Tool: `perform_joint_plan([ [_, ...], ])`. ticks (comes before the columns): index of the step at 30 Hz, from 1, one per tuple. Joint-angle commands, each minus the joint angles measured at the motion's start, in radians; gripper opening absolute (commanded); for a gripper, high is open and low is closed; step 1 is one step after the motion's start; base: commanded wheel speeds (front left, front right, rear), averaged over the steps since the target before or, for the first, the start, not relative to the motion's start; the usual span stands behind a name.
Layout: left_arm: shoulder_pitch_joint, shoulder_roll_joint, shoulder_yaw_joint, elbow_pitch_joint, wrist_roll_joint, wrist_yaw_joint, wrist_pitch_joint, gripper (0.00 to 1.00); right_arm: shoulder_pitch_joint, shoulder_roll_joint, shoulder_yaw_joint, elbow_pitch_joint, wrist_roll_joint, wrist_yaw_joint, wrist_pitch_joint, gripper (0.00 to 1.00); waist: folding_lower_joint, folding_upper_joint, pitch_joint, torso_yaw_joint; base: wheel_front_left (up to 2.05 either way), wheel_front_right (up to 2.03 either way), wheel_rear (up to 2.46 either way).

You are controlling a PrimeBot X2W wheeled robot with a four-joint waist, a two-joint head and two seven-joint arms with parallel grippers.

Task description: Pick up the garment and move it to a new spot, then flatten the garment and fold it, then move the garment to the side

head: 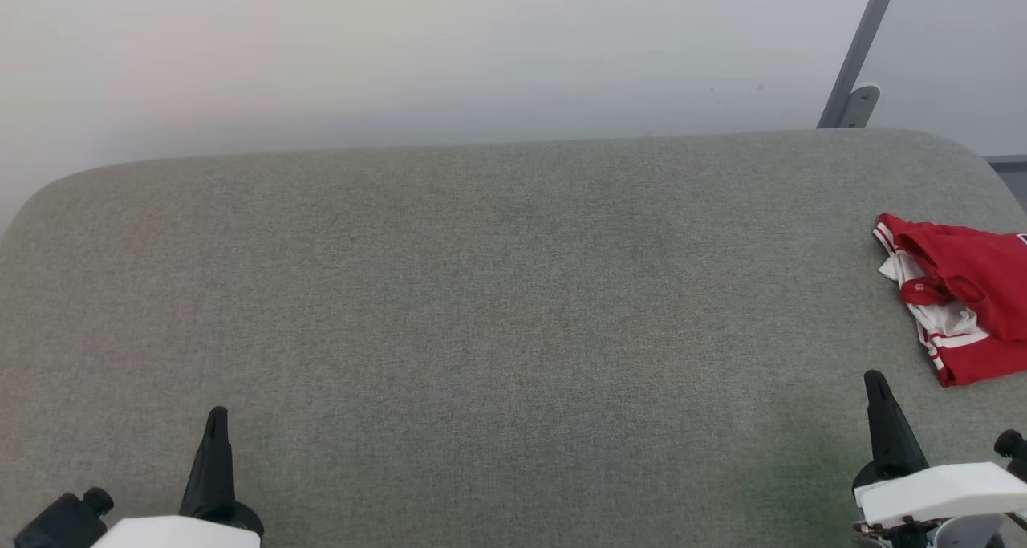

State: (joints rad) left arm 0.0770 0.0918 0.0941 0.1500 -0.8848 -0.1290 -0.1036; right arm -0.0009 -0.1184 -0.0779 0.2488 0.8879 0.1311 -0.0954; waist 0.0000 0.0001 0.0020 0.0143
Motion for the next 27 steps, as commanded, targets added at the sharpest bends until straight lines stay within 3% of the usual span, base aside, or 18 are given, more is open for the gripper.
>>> perform_joint_plan([
  [1, -0.031, 0.002, 0.002, -0.007, -0.039, -0.001, 0.011, 0.00, -0.026, 0.001, -0.007, -0.013, 0.034, 0.000, 0.011, 0.00, 0.0000, -0.0001, 0.000, 0.000, 0.00, 0.00, 0.00],
  [27, -0.094, -0.011, 0.006, 0.033, -0.311, -0.002, 0.090, 0.00, -0.061, 0.028, -0.018, -0.011, 0.305, 0.000, 0.090, 0.00, 0.0000, -0.0001, 0.000, -0.005, 0.00, 0.00, 0.00],
])
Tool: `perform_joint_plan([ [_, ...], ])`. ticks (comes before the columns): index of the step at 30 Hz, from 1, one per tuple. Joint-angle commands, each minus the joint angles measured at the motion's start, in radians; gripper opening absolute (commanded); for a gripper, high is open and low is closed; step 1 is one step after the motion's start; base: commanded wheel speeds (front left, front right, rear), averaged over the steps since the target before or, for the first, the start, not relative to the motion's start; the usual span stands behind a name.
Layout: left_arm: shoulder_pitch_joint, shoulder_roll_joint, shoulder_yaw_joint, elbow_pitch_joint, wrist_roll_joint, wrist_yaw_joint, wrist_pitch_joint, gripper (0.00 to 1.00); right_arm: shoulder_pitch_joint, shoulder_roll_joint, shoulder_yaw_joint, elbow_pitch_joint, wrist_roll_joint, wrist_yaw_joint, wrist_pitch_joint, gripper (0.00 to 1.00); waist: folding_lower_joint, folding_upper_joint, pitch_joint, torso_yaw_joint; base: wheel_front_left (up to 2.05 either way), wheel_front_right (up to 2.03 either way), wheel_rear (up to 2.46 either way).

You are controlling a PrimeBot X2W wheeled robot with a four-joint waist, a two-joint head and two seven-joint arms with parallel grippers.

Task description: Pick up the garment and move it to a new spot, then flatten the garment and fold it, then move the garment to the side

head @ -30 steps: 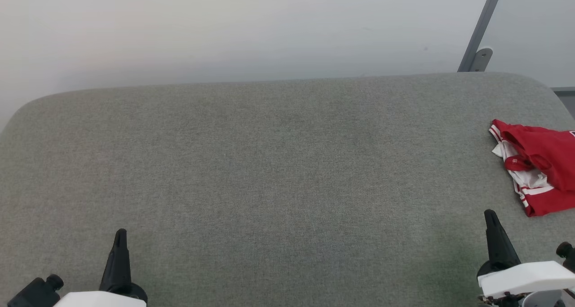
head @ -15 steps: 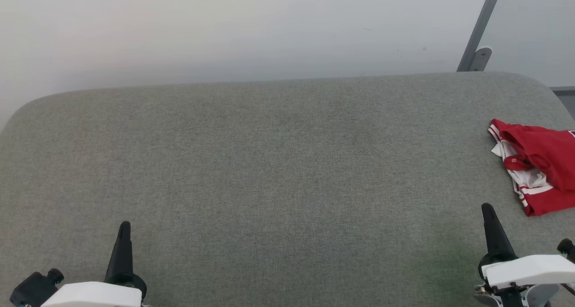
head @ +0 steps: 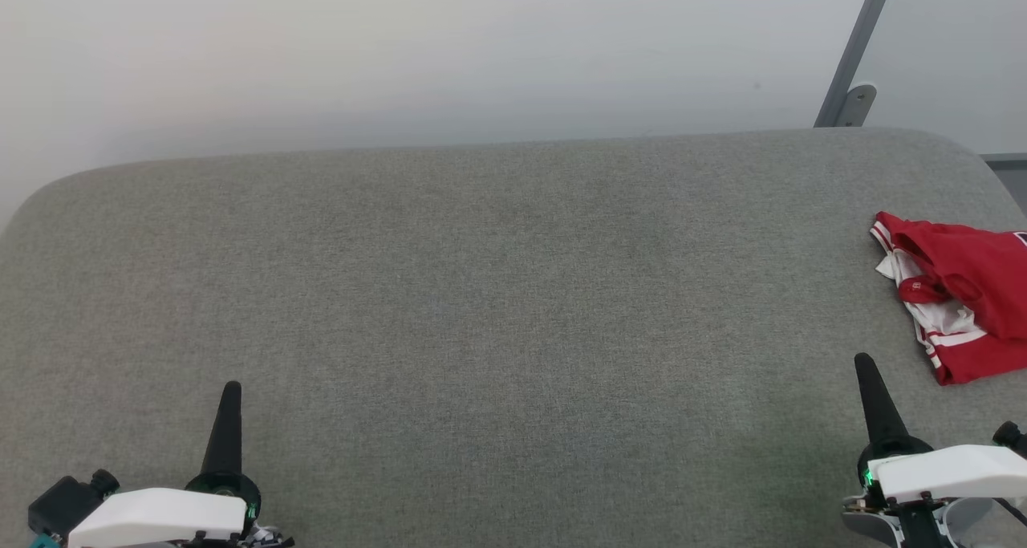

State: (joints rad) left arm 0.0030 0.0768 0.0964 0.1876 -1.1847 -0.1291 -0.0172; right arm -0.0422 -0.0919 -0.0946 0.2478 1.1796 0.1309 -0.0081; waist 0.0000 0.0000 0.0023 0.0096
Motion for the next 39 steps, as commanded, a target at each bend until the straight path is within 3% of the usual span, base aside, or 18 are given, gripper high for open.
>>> perform_joint_plan([
  [1, -0.023, 0.003, 0.004, -0.003, -0.021, -0.001, 0.006, 0.00, -0.021, 0.002, -0.002, -0.010, 0.022, 0.000, 0.005, 0.00, 0.0000, 0.0000, 0.000, 0.000, 0.00, 0.00, 0.00],
  [39, -0.090, -0.014, 0.010, 0.040, -0.310, -0.002, 0.092, 0.00, -0.057, 0.031, -0.016, -0.006, 0.312, 0.000, 0.089, 0.00, 0.0000, 0.0000, 0.001, -0.006, 0.00, 0.00, 0.00],
])
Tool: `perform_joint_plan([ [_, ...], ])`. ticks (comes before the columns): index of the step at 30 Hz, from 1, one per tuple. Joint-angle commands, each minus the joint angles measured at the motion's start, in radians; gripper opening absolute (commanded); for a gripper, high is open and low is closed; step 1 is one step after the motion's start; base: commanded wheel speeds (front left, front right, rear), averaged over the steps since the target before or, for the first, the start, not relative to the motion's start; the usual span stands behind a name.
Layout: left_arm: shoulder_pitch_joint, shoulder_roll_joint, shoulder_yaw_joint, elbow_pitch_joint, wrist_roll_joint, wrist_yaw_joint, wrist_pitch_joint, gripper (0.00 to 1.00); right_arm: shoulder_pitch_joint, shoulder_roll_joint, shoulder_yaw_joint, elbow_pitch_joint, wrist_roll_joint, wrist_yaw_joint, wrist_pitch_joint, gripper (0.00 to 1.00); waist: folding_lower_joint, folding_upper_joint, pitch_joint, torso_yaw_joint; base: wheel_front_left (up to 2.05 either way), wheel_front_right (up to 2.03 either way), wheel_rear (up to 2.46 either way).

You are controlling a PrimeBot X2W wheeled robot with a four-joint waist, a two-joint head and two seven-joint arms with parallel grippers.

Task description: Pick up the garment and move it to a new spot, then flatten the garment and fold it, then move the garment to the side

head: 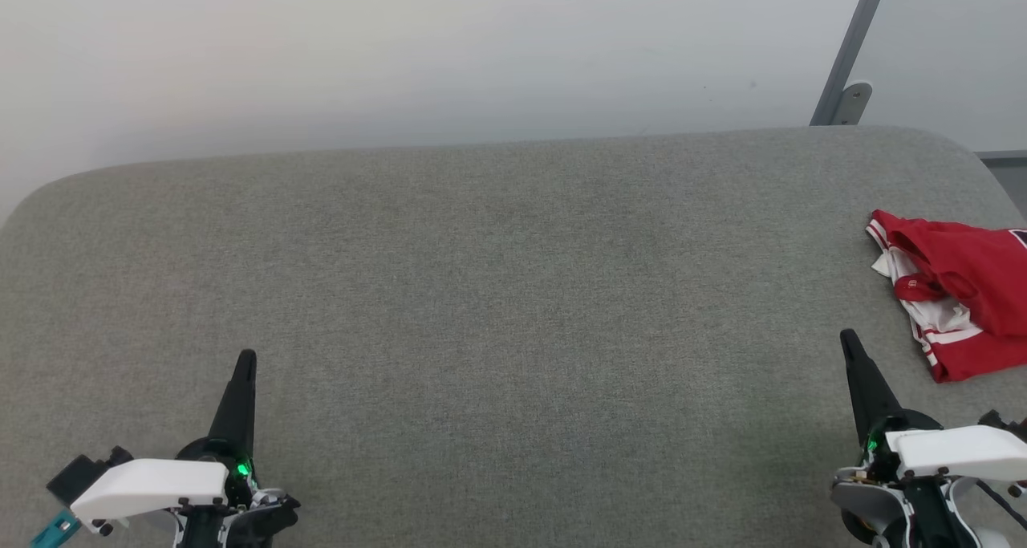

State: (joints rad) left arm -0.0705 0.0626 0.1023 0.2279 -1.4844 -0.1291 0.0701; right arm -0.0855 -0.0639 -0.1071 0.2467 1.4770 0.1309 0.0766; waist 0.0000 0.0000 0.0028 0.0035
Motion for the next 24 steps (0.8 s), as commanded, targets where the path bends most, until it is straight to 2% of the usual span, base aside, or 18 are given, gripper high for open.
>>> perform_joint_plan([
  [1, -0.017, -0.001, 0.004, 0.001, -0.017, -0.002, 0.008, 0.00, -0.013, 0.004, -0.004, -0.005, 0.021, 0.000, 0.006, 0.00, 0.0000, 0.0000, 0.000, 0.000, 0.00, 0.00, 0.00],
  [16, -0.039, -0.007, 0.007, 0.016, -0.116, -0.003, 0.035, 0.00, -0.027, 0.014, -0.008, -0.003, 0.115, 0.000, 0.034, 0.00, 0.0000, 0.0000, 0.000, -0.003, 0.00, 0.00, 0.00],
  [24, -0.045, -0.009, 0.008, 0.019, -0.134, -0.003, 0.042, 0.00, -0.026, 0.015, -0.008, -0.003, 0.137, 0.000, 0.040, 0.00, 0.0000, 0.0000, 0.000, -0.003, 0.00, 0.00, 0.00],
])
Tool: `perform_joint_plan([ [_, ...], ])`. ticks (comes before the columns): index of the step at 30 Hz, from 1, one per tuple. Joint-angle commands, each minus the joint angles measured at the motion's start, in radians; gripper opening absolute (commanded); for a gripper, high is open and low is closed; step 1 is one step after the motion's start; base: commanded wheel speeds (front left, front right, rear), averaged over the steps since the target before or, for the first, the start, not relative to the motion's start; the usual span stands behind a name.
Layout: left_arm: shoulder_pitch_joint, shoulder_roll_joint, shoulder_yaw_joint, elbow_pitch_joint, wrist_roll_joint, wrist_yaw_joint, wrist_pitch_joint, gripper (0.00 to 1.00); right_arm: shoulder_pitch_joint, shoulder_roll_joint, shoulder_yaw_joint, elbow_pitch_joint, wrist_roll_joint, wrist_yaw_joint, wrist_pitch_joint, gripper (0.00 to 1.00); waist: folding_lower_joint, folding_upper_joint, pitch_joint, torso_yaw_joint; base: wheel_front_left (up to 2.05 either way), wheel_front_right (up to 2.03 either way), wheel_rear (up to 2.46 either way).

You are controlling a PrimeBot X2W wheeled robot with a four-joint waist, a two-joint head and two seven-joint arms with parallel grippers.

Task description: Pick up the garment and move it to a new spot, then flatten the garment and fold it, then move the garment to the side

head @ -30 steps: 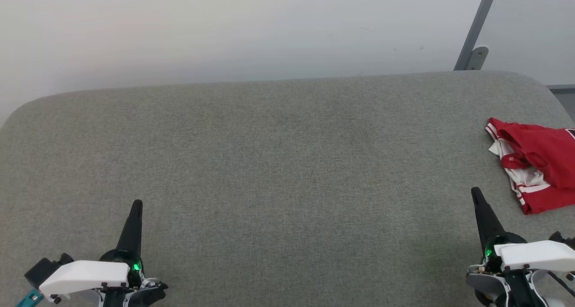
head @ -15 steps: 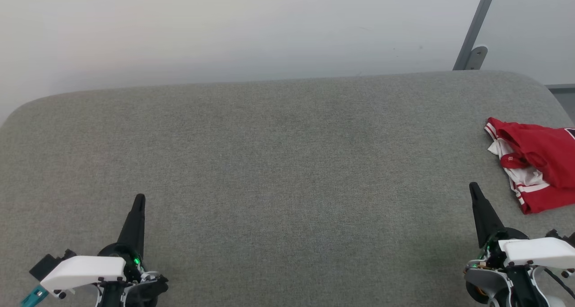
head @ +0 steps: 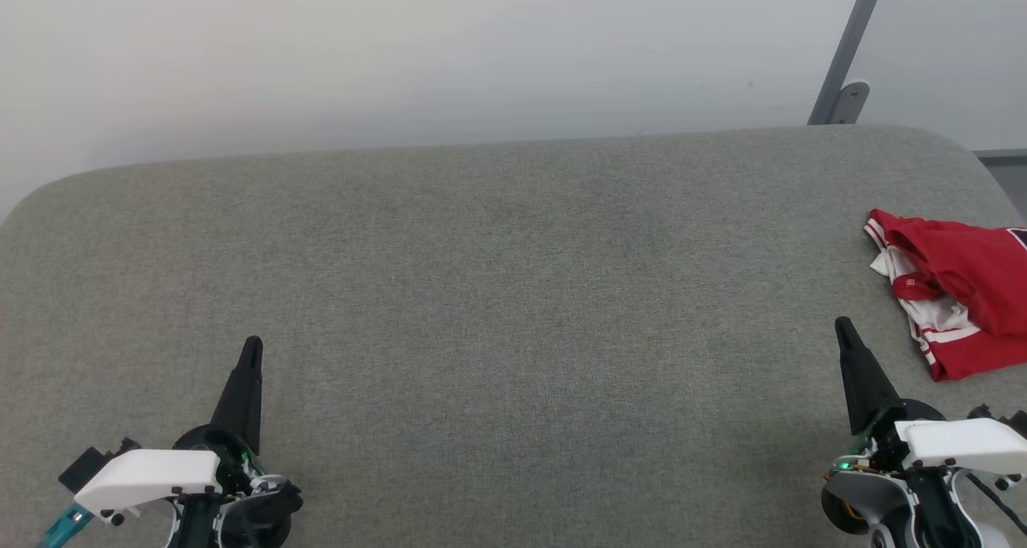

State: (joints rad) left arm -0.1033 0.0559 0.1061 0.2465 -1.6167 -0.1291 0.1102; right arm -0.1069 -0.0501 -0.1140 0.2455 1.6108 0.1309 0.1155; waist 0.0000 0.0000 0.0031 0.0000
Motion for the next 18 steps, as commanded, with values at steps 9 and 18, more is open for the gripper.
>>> perform_joint_plan([
  [9, -0.012, -0.003, 0.004, 0.000, 0.000, -0.003, 0.003, 0.00, -0.004, 0.001, -0.001, -0.001, 0.004, 0.000, 0.001, 0.00, 0.0000, 0.0000, 0.000, 0.000, 0.00, 0.00, 0.00],
  [18, -0.012, -0.003, 0.005, 0.000, 0.001, -0.003, 0.004, 0.00, -0.004, 0.001, -0.001, -0.001, 0.004, 0.000, 0.001, 0.00, 0.0000, 0.0000, 0.000, 0.000, 0.00, 0.00, 0.00],
])
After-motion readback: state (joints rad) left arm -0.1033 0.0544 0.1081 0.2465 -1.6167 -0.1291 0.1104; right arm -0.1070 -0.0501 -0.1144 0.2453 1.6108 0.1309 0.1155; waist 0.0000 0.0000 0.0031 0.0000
